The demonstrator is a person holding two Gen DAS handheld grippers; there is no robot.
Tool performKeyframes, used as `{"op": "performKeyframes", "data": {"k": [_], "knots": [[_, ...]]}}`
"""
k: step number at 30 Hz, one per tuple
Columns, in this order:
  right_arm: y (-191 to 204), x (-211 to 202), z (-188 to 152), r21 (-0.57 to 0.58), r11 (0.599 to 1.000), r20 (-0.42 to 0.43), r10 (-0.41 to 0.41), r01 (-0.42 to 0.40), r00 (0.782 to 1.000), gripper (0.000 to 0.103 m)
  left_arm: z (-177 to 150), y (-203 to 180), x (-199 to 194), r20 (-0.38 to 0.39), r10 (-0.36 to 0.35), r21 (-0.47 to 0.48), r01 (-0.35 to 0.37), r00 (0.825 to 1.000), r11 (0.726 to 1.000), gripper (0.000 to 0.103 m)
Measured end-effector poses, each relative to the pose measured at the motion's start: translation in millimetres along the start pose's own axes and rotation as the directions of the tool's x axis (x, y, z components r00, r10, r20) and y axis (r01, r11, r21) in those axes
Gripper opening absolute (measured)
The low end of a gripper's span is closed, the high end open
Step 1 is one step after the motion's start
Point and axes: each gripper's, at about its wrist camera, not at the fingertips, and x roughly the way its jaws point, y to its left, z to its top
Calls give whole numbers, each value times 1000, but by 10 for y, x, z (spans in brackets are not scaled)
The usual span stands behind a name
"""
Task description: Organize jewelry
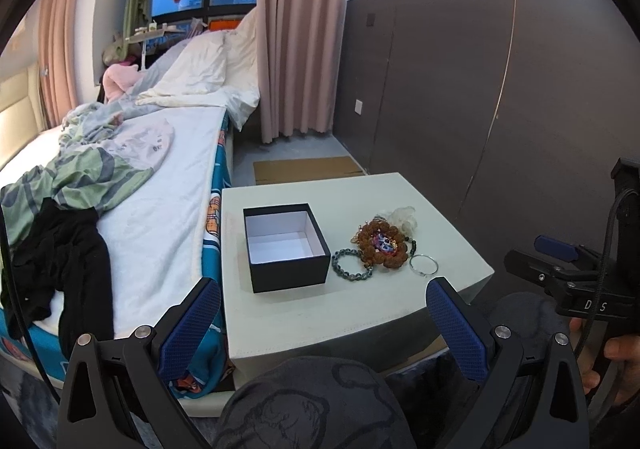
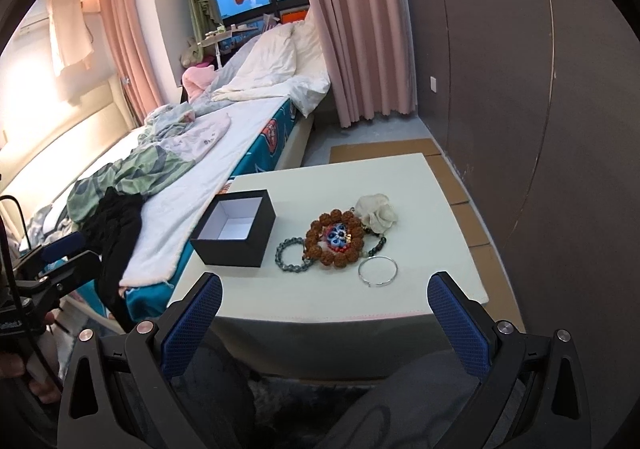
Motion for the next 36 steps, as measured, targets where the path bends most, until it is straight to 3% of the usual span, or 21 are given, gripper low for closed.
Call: {"op": "performKeyframes", "data": {"k": [6,15,23,30,34,36], "knots": [[-223,186,15,47,997,33,67,-69,997,103,79,9,270,-29,-21,-2,21,999,1000,102],[-473,548,141,145,978,-4,155,-153,988,103,269,-80,712,-88,-44,45,48,995,998,99],[-805,857,373,217,968,-39,134,-122,990,103,494,-160,1178,-191,-120,81,138,974,987,75],[-1069,1234,569,275,956,-114,142,-106,983,102,752,-160,1467,-263,-140,112,174,955,978,69],[-1072,1471,706,273,954,-151,169,-124,974,95,833,-146,1671,-321,-116,135,167,940,977,56],[-1064,1582,757,264,956,-172,175,-125,969,91,839,-147,1775,-353,-118,148,180,928,973,54]]}}
